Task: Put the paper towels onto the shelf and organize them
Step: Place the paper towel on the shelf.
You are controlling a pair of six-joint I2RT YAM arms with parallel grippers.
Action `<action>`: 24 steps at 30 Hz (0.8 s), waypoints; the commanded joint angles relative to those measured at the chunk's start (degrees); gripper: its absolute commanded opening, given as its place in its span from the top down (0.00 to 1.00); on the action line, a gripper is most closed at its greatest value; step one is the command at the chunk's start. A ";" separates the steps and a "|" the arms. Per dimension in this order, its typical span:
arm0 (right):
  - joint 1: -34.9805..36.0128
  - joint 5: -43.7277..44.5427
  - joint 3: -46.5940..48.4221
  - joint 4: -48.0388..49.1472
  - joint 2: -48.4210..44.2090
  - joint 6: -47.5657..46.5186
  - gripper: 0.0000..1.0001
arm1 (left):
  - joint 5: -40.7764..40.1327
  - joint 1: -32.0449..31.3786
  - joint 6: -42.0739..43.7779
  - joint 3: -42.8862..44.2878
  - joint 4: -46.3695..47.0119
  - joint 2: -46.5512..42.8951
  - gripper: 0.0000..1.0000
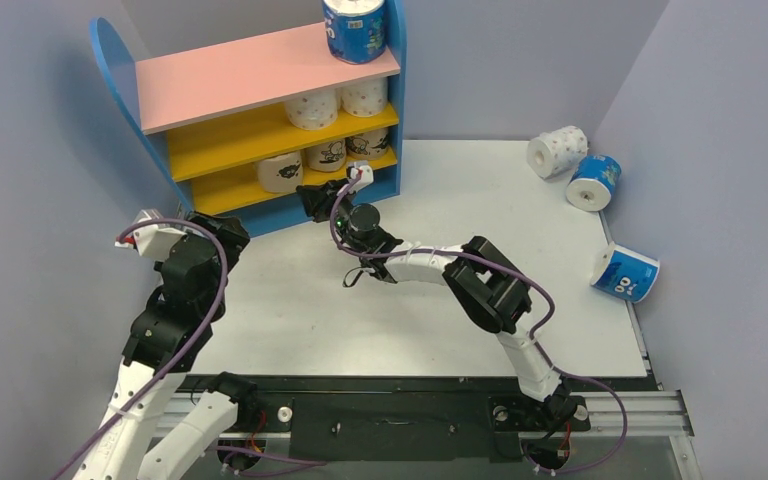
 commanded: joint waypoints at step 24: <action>0.76 -8.96 20.11 -5.79 10.12 9.67 1.00 | -2.82 -1.85 1.71 -1.57 0.15 -1.84 0.29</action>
